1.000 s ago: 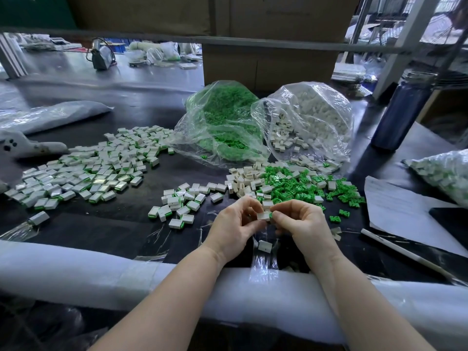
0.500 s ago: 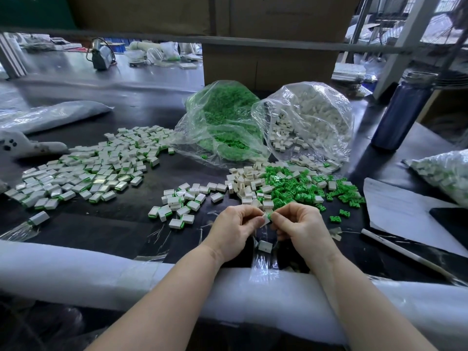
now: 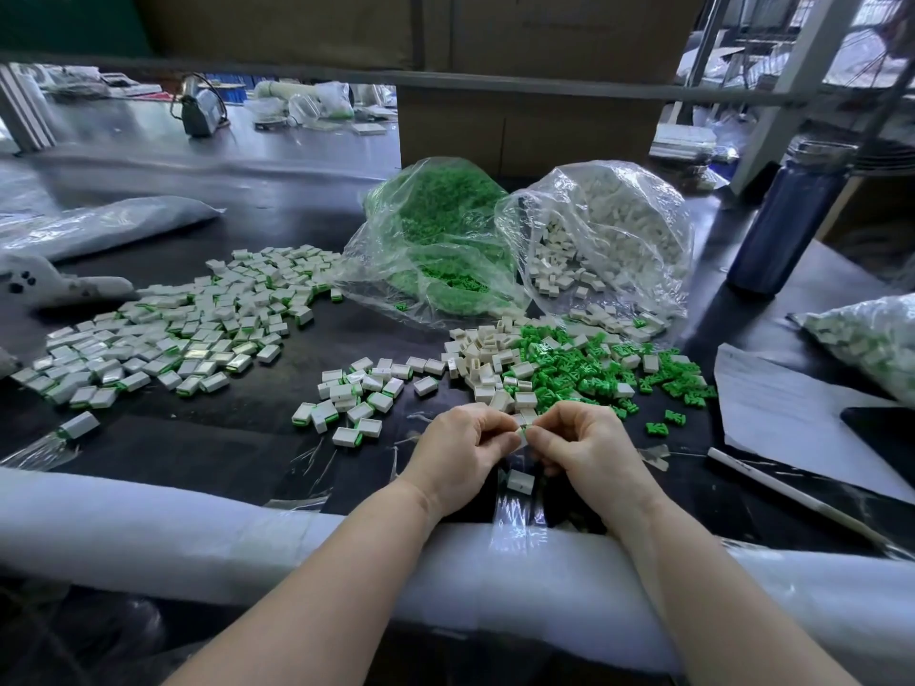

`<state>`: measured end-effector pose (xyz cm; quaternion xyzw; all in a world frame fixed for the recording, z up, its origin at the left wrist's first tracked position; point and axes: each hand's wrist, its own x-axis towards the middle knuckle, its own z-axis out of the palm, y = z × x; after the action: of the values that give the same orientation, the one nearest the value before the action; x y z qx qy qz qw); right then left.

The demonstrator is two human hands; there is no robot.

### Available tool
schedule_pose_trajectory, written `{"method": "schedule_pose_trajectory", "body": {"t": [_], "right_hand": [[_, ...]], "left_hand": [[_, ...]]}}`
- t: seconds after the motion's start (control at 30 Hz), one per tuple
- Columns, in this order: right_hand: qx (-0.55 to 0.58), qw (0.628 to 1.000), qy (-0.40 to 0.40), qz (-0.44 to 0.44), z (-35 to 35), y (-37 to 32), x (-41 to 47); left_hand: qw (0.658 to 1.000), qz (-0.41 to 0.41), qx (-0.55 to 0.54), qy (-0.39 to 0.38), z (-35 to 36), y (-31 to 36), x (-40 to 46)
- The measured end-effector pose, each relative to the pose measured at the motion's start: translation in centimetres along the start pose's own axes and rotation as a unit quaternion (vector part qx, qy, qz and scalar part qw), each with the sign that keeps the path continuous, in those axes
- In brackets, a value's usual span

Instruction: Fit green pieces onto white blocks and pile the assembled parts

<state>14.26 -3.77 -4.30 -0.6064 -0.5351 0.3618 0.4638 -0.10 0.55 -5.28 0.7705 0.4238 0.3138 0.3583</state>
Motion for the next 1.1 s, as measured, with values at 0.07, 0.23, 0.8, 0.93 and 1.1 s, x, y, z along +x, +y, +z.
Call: {"method": "schedule_pose_trajectory", "body": {"t": [0.07,0.23,0.8,0.93,1.1], "right_hand": [[0.028,0.999,0.022,-0.007,0.1,0.1,0.0],[0.060,0.997,0.034,-0.022,0.1,0.1,0.0],[0.141,0.990,-0.009,-0.026,0.1,0.1,0.0],[0.141,0.987,-0.077,-0.019,0.3,-0.2,-0.1],[0.121,0.985,-0.124,-0.021,0.1,-0.5,-0.2]], "left_hand": [[0.999,-0.019,-0.043,0.019,0.0,0.1,0.1],[0.995,-0.025,-0.093,0.006,0.1,0.3,0.1],[0.990,-0.011,-0.141,0.008,-0.4,0.8,-0.1],[0.989,-0.001,-0.149,-0.013,-0.5,1.0,-0.2],[0.989,0.006,-0.144,-0.026,-0.5,1.1,-0.4]]}}
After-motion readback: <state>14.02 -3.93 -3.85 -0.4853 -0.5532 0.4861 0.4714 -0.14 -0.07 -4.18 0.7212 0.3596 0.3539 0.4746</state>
